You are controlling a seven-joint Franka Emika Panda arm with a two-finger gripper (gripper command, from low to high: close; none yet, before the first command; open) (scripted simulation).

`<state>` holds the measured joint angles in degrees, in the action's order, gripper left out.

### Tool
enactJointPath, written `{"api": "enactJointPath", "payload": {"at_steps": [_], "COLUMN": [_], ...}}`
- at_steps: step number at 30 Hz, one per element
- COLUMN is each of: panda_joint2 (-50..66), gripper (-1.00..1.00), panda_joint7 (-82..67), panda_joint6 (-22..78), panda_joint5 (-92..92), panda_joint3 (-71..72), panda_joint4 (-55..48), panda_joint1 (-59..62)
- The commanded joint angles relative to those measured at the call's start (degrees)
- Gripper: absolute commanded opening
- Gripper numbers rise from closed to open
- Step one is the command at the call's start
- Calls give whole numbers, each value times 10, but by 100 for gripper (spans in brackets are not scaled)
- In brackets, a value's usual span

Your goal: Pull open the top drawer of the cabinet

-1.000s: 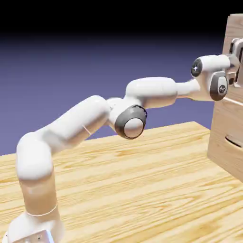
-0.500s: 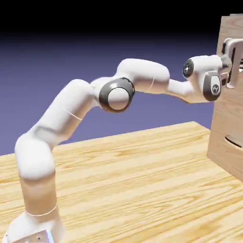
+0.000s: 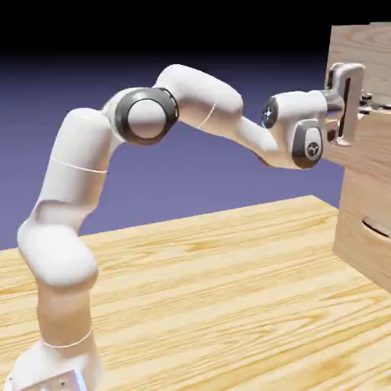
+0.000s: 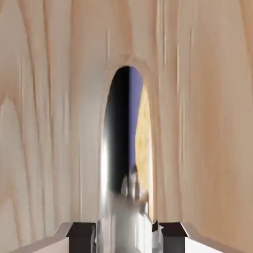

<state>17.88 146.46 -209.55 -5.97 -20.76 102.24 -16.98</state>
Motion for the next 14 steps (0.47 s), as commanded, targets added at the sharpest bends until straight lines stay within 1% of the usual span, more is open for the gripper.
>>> {"api": "enactJointPath", "payload": {"at_steps": [1,10,11,12,14], "panda_joint2": [-14,-159,-160,-160,-165], "gripper": [-100,-100,-100,100,100], "panda_joint7": [-9,-117,-118,-118,-140], "panda_joint6": [-6,-53,-53,-53,-45], "panda_joint5": [5,72,72,72,97], "panda_joint3": [-4,-13,-13,-13,0], "panda_joint4": [21,208,209,209,208], "panda_joint1": [-7,-58,-58,-58,-45]}}
